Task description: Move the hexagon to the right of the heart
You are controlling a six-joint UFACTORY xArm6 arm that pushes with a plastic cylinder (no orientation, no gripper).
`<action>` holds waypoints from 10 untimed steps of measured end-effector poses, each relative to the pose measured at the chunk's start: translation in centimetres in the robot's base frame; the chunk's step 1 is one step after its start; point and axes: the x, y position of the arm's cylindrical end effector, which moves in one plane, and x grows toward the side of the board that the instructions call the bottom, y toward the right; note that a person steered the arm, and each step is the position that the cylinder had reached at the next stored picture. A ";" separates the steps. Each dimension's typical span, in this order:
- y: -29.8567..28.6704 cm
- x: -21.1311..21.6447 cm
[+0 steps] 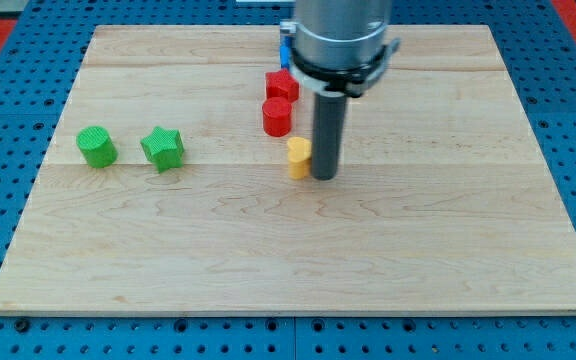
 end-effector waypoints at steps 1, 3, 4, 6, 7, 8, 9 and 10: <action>-3.0 -0.7; 1.1 -2.4; 4.2 -8.3; 13.0 -17.9; 11.5 -22.2; 7.0 -19.3; 7.0 -15.6; 7.0 -12.9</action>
